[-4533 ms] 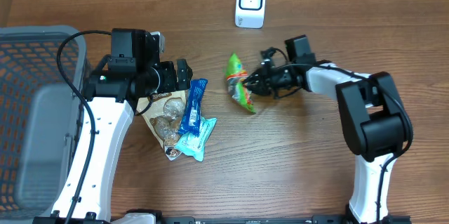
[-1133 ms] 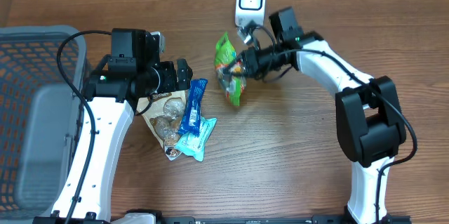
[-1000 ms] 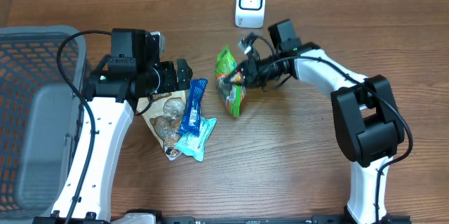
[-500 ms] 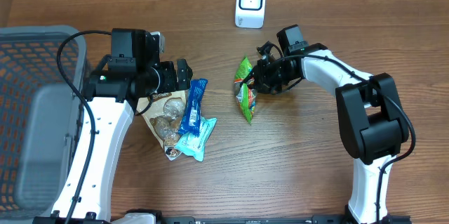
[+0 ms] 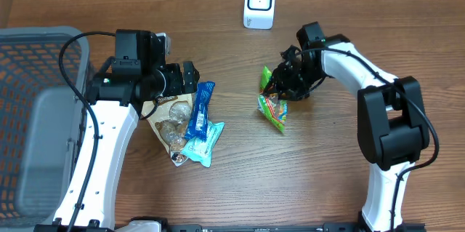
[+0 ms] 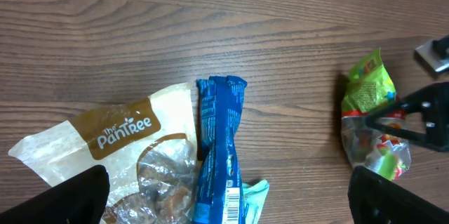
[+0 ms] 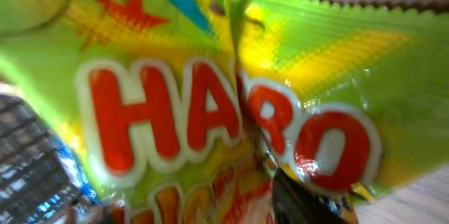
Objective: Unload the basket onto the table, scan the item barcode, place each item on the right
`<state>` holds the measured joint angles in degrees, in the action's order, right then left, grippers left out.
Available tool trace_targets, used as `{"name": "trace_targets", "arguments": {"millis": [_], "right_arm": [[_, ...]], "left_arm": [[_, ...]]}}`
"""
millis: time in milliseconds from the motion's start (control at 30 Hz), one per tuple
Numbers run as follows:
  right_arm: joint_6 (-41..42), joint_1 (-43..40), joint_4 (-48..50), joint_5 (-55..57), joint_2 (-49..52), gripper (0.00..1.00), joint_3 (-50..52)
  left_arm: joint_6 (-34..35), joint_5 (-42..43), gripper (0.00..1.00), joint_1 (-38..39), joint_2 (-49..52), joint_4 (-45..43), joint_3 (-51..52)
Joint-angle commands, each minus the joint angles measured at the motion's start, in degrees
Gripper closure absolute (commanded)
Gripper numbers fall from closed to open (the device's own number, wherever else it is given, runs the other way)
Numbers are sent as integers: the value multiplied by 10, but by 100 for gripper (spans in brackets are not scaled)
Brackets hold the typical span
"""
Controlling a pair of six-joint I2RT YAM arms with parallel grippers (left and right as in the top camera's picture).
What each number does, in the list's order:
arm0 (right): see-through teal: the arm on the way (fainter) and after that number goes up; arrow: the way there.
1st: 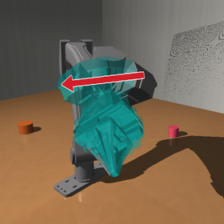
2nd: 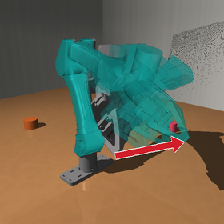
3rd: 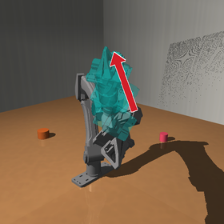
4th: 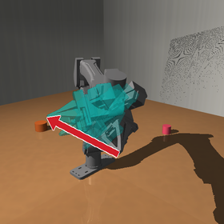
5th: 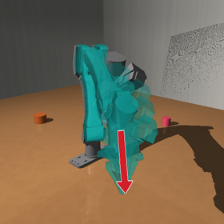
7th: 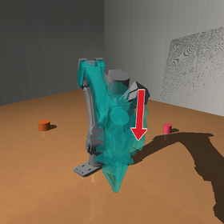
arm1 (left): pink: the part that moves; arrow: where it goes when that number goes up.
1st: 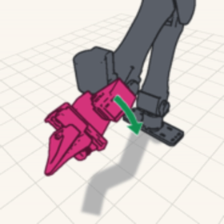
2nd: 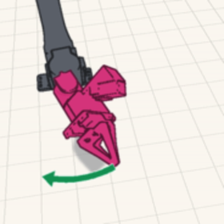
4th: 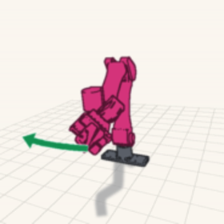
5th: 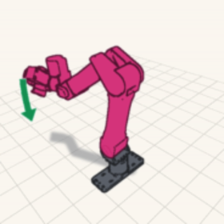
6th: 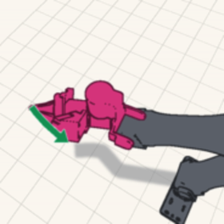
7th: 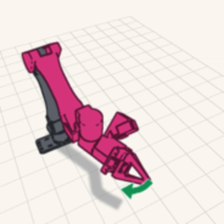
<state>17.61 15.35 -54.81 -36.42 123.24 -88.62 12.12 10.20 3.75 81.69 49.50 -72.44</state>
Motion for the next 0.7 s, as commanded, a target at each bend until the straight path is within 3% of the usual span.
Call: {"name": "trace_targets", "arguments": {"millis": [0, 167, 333, 500, 667], "right_arm": [[-43, -2, -52, 116, -52, 50, -66], [-74, 5, -133, 172, -95, 33, -108], [-64, 3, -164, 163, -97, 28, -94], [-54, -11, -118, 108, -91, 25, -35], [-53, -20, -34, 16, -90, 30, 55]], "left_arm": [[3, -5, 0, 0, 7, -1, 0], [3, -5, 0, 0, 7, -1, 0], [3, -5, 0, 0, 7, -1, 0], [3, -5, 0, 0, 7, -1, 0], [3, -6, 0, 0, 7, -1, 0]]}}
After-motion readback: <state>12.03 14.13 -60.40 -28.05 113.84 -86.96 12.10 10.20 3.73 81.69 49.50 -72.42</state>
